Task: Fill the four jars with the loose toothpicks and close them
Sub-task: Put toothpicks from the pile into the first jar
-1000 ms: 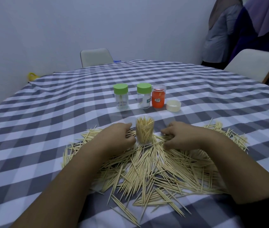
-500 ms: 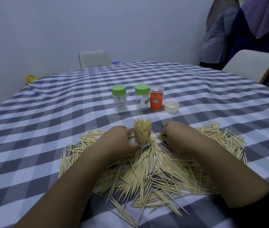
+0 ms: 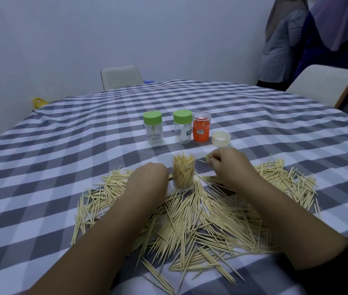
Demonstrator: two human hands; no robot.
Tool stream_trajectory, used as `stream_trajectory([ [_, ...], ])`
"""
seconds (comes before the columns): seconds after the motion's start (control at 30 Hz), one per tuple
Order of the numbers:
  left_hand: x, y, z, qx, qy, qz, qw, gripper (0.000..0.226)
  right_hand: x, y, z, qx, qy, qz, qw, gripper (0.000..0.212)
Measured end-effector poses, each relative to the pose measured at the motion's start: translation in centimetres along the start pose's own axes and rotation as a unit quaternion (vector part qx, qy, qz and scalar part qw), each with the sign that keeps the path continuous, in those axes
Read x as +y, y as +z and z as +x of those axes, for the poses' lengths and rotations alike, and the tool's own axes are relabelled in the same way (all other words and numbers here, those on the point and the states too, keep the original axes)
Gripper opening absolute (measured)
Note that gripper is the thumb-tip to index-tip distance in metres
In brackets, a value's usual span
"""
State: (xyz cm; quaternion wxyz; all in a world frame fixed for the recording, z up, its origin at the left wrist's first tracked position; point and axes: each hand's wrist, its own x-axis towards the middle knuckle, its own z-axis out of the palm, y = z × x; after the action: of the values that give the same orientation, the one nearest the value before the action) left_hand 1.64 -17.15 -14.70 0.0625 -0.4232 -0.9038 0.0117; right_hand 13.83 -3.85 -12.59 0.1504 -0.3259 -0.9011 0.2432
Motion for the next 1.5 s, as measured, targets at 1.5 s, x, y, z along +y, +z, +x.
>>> stream_trajectory([
  [1.5, 0.2, -2.6, -0.1, 0.12, -0.092, -0.861, 0.486, 0.015, -2.8, 1.5, -0.9, 0.074, -0.057, 0.504, 0.859, 0.009],
])
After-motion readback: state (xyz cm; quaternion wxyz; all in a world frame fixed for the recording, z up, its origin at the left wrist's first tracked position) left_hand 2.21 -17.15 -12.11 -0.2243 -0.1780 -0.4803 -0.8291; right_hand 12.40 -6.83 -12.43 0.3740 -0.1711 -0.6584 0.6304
